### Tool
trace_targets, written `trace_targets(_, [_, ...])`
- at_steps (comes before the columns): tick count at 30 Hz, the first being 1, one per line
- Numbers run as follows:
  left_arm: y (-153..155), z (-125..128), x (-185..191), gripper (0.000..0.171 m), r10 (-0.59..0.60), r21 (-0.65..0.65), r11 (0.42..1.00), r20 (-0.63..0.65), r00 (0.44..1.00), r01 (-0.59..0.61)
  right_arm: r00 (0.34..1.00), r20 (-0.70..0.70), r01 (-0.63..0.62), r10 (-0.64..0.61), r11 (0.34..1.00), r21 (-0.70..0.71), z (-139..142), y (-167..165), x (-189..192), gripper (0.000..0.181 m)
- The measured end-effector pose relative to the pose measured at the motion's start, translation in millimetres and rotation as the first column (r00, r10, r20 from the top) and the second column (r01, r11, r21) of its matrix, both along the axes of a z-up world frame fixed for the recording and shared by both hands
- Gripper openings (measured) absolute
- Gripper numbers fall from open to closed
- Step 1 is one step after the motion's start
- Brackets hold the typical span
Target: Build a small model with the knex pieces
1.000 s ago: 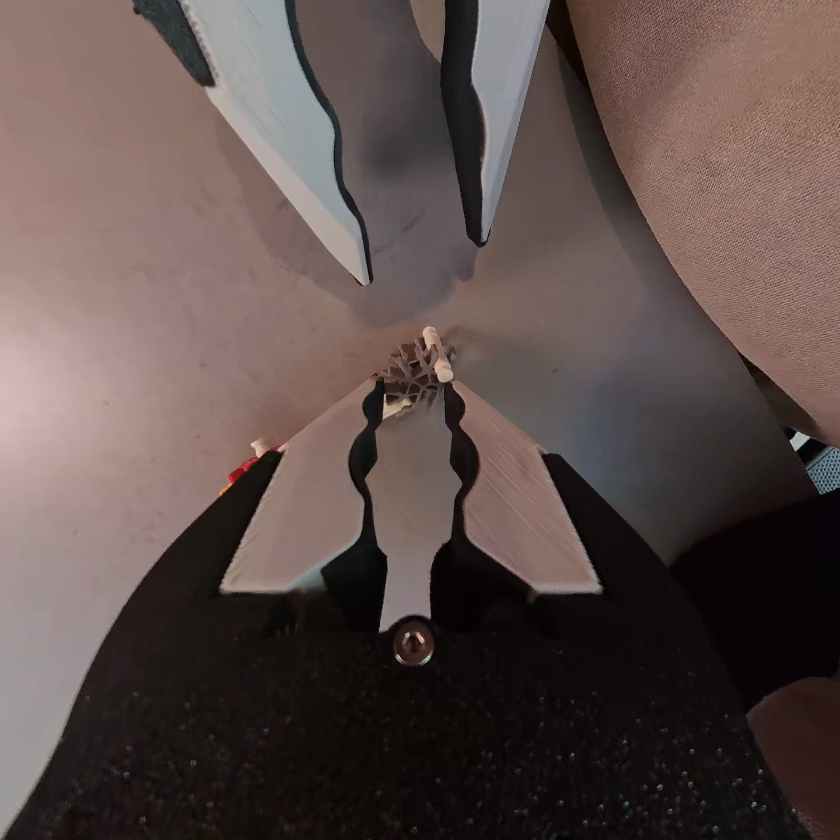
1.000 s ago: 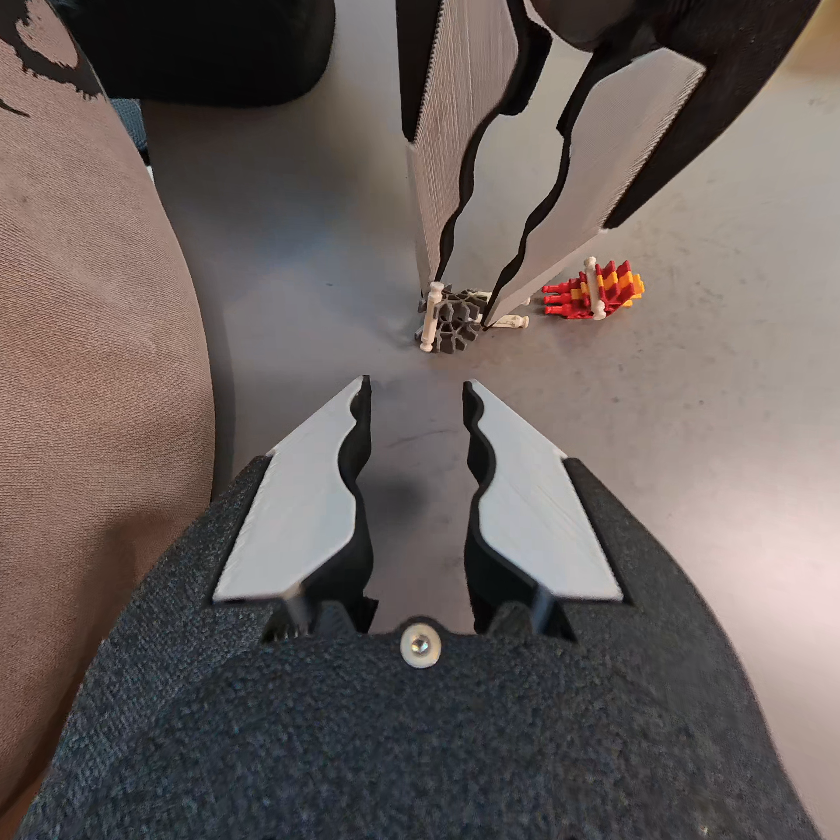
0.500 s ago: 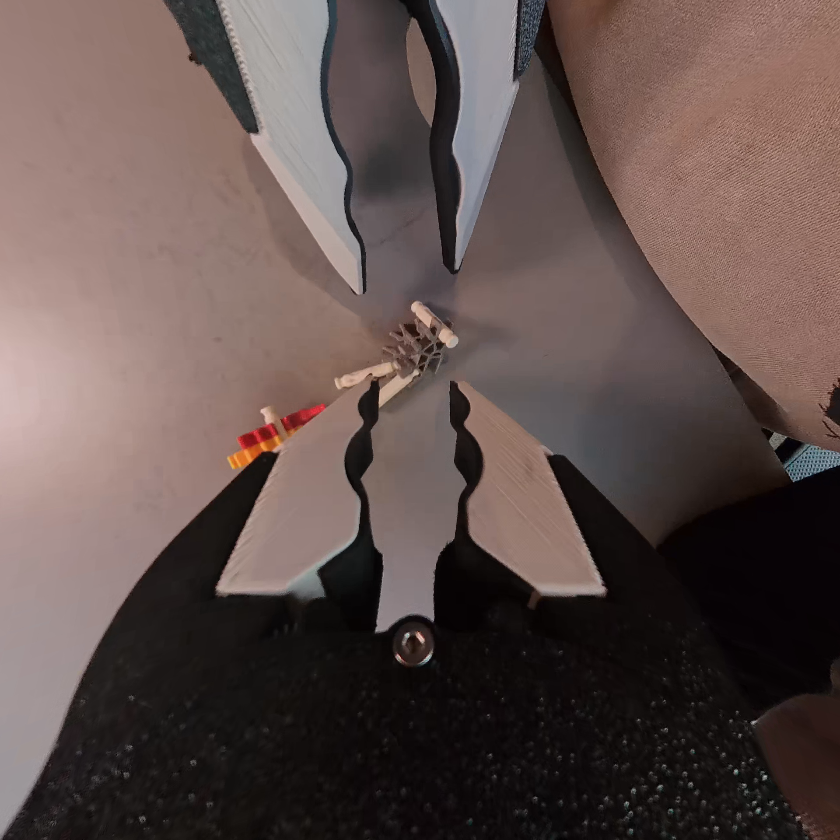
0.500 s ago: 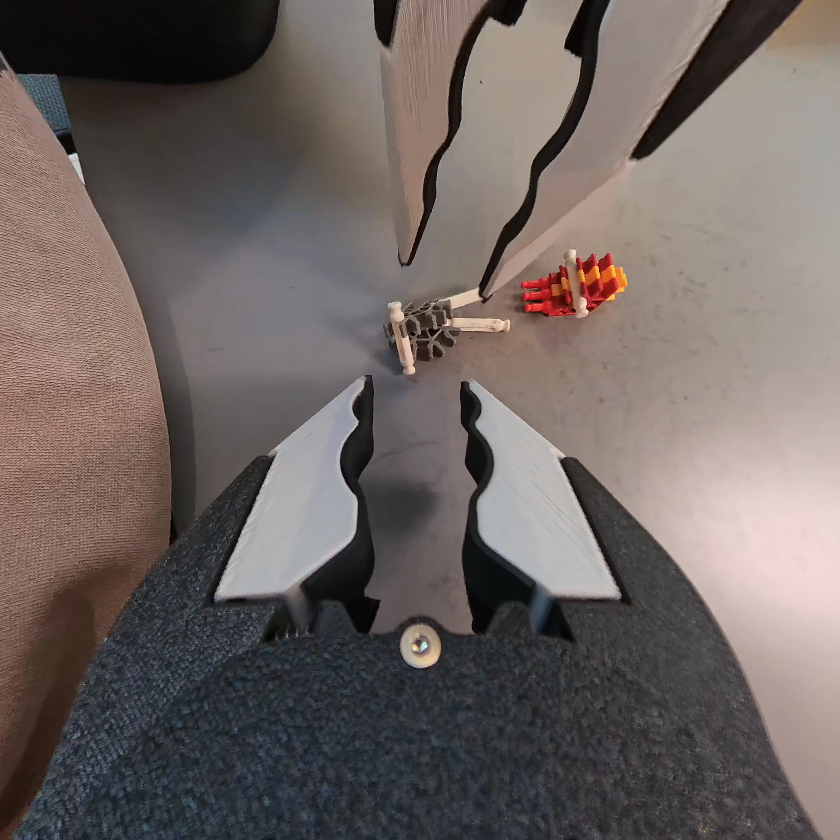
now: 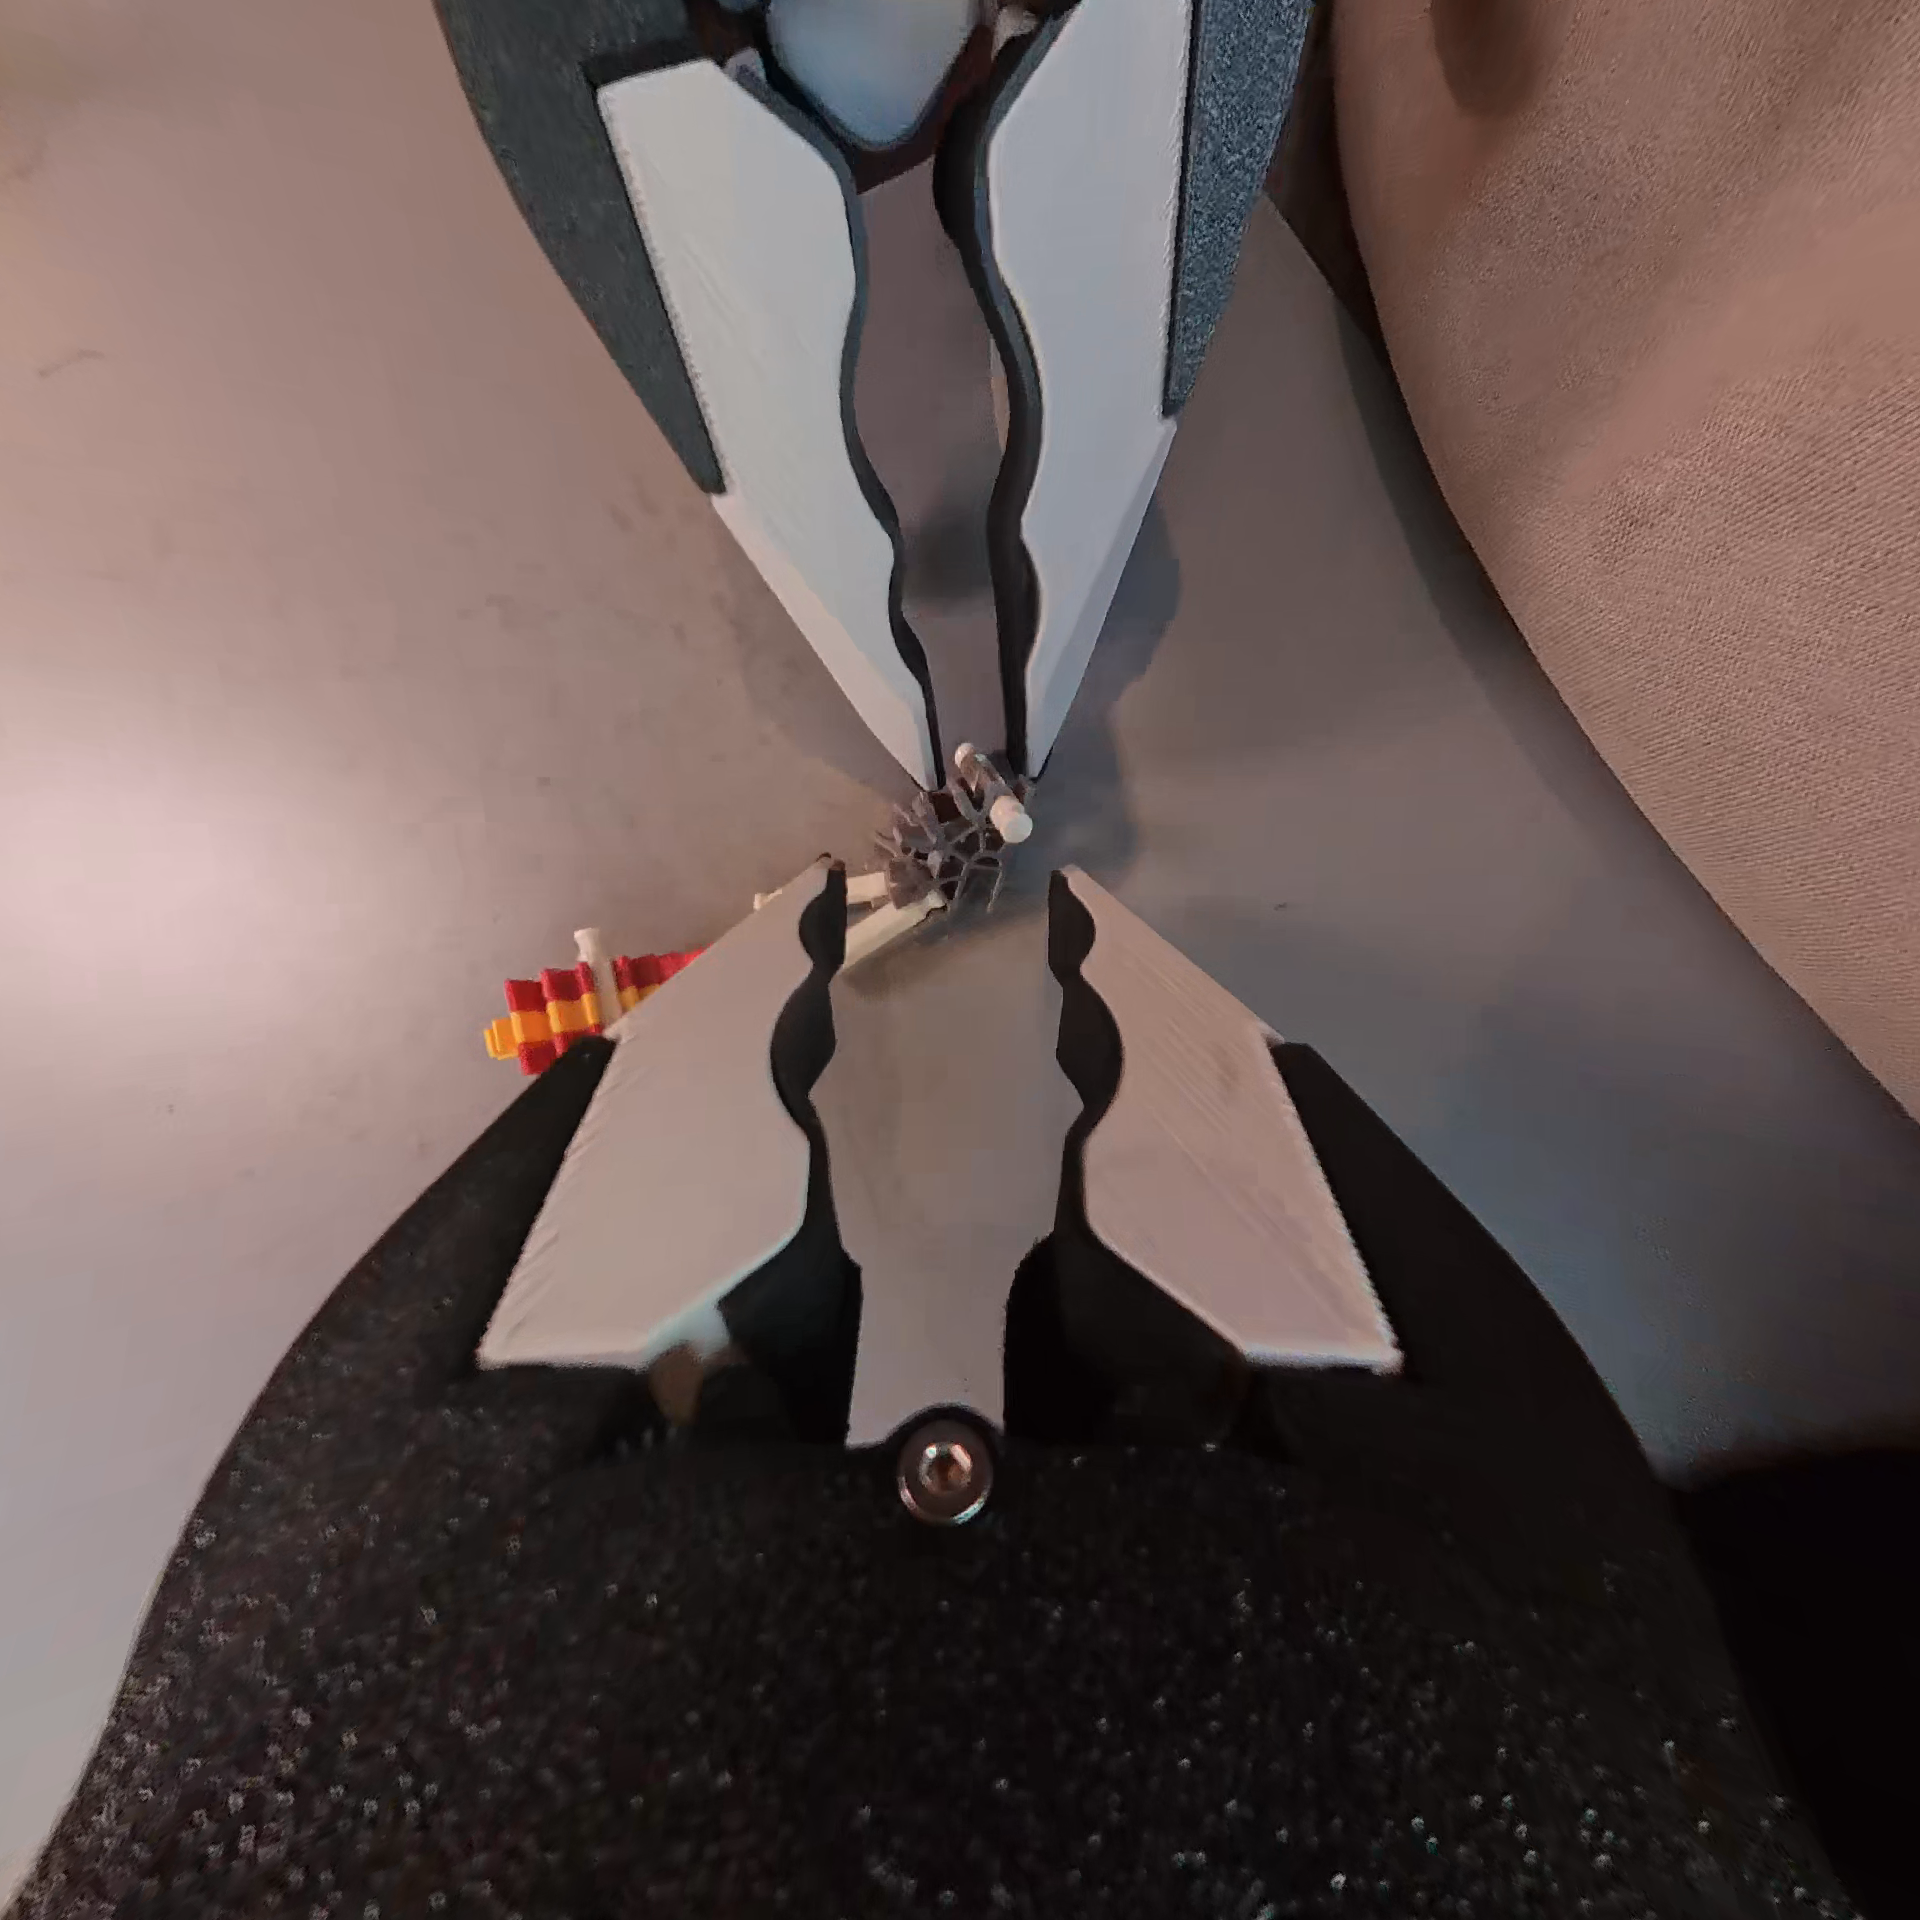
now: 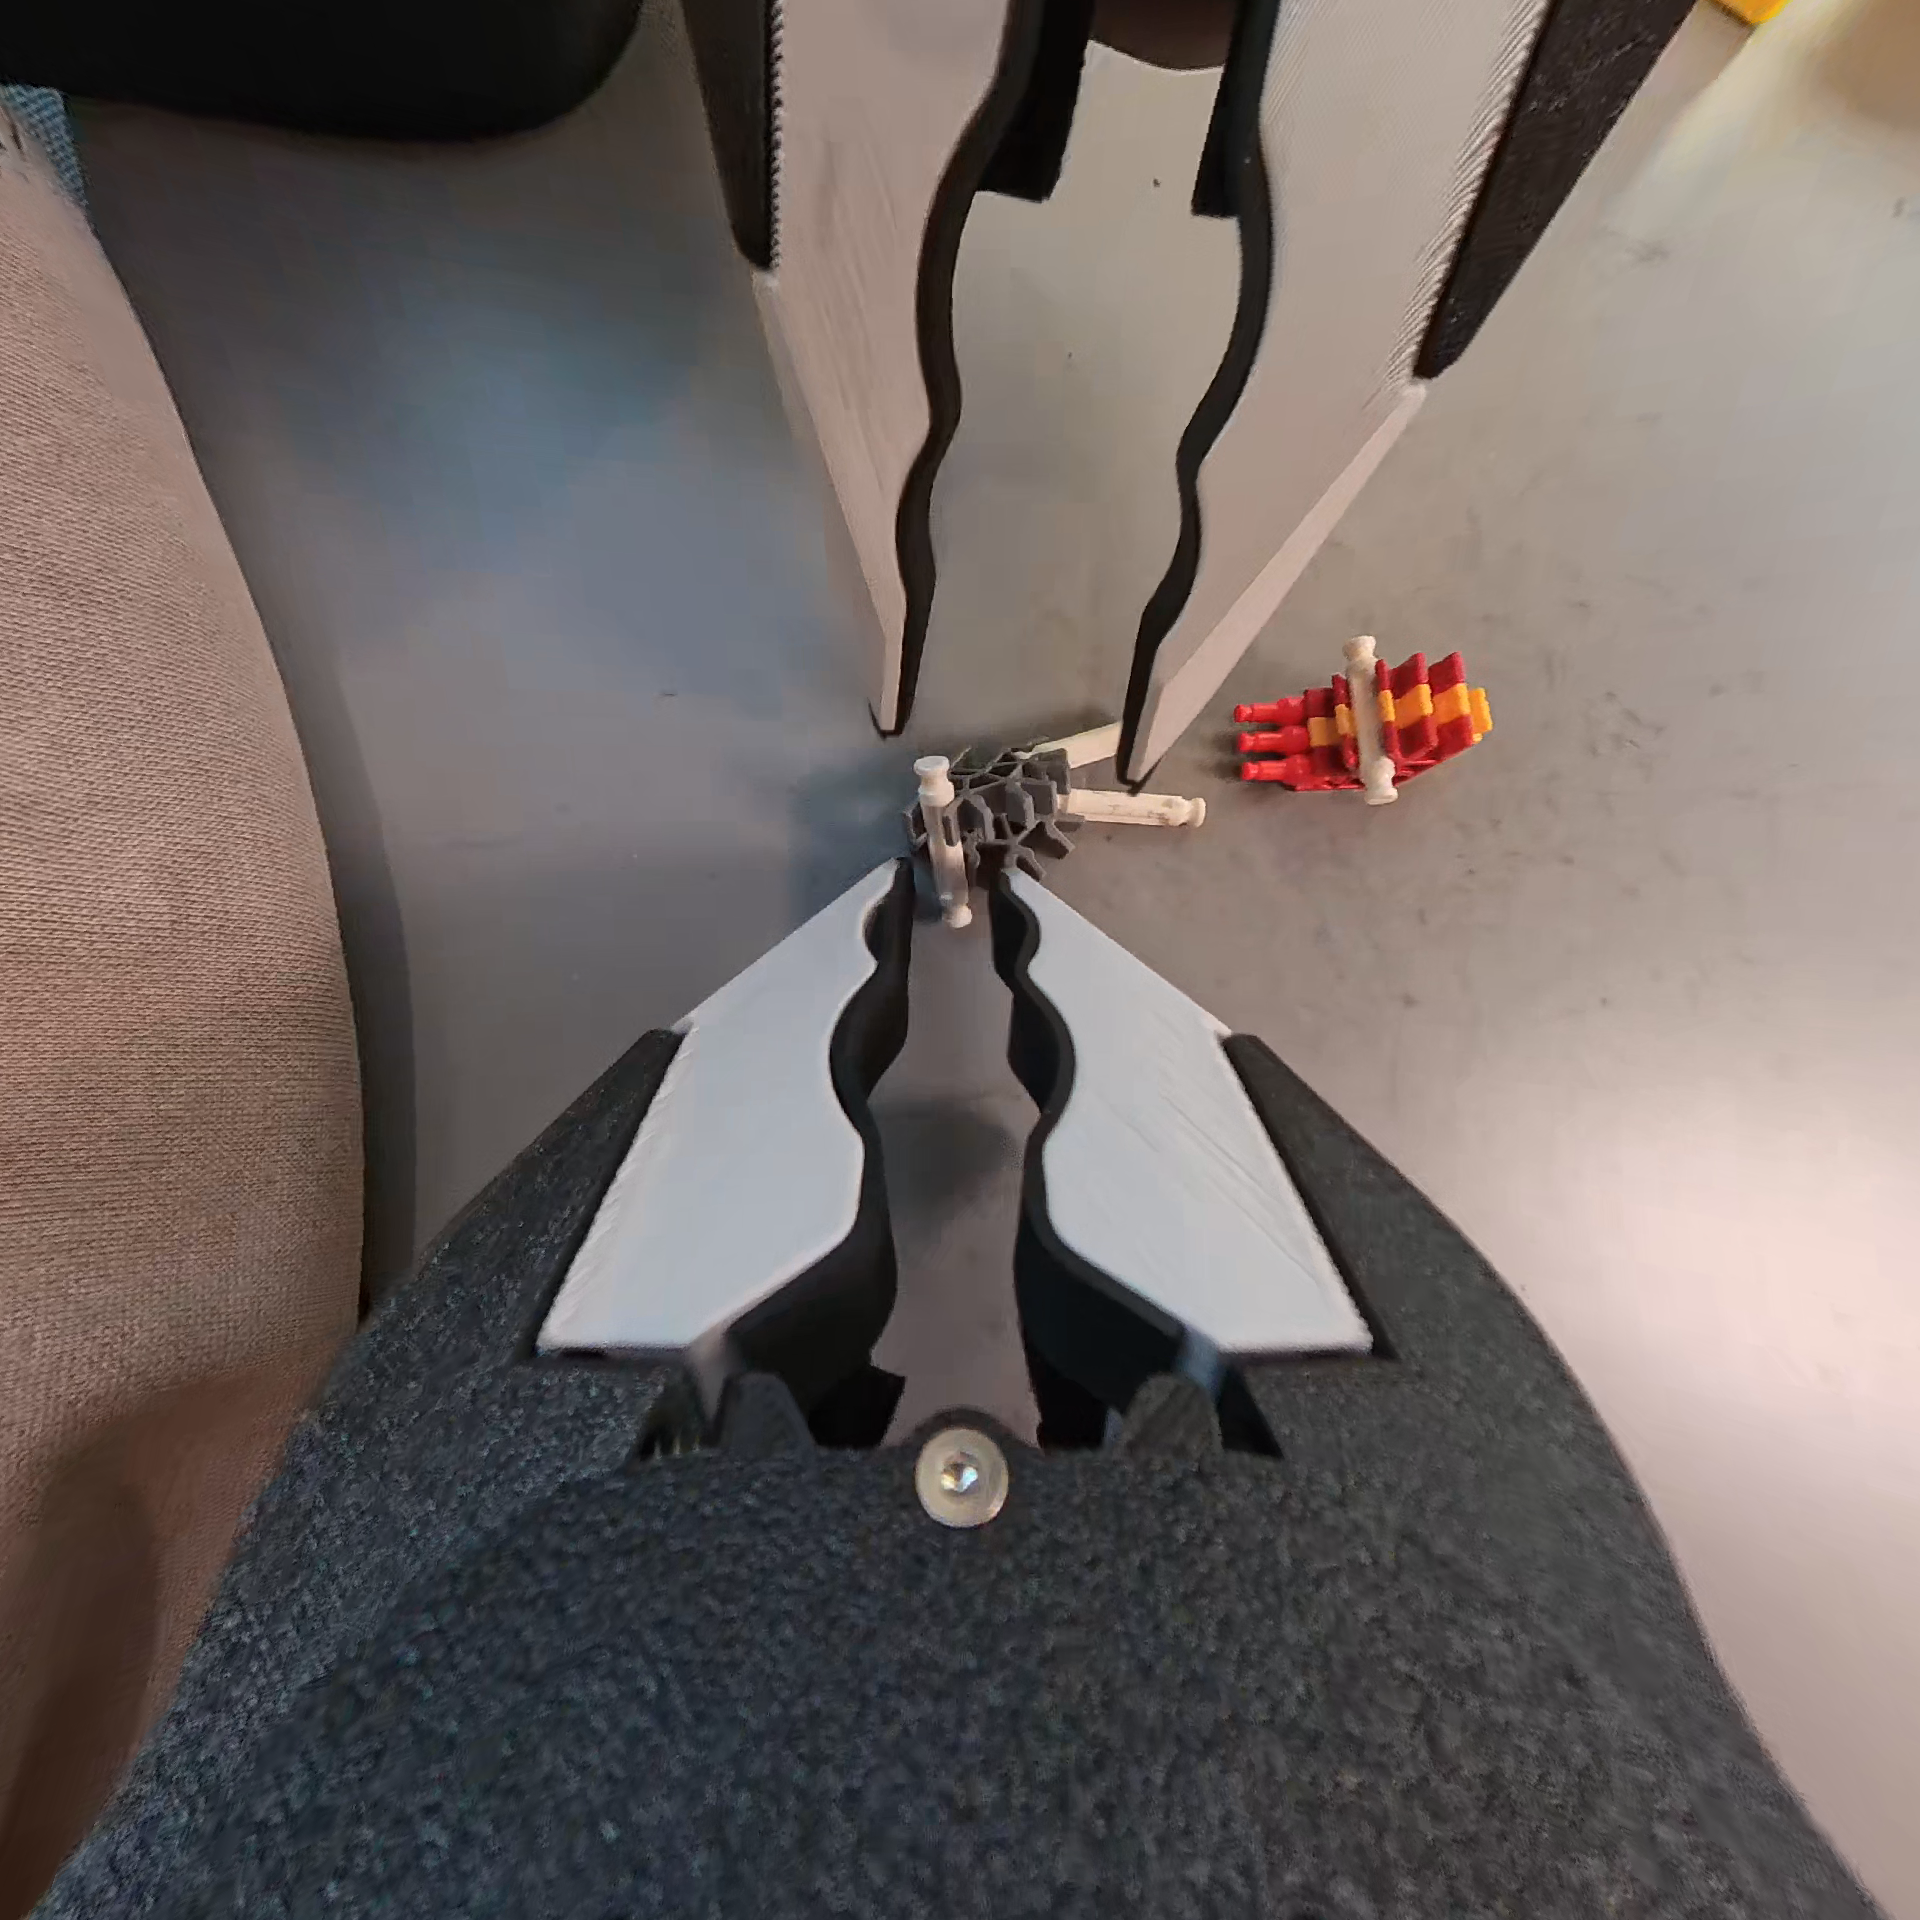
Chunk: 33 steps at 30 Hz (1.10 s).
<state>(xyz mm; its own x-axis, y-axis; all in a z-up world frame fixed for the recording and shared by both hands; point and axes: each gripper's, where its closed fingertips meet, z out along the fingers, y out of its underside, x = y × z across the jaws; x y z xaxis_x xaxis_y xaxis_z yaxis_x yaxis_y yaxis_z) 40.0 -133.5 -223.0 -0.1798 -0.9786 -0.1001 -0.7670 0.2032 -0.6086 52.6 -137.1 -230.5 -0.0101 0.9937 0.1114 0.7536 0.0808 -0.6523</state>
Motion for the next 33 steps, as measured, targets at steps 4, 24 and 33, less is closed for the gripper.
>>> trace_targets(4, [2.1,-0.6,1.7,0.033,0.002,-0.005,1.000,0.007,1.000,-0.002,0.996,-0.064,0.048,-0.056,0.993,-0.108,7.8,1.0,-3.7,0.003])
trace_targets(24, [5.2,9.9,4.9,0.024,0.036,0.021,0.999,0.099,0.994,-0.039,0.974,-0.160,0.099,-0.159,0.938,-0.334,23.8,0.2,-9.7,0.003])
trace_targets(33, [17.2,21.4,-7.8,0.024,0.223,0.094,0.963,0.259,0.940,-0.254,0.986,-0.024,0.162,-0.168,0.976,-0.147,1.9,7.6,-1.5,0.052])
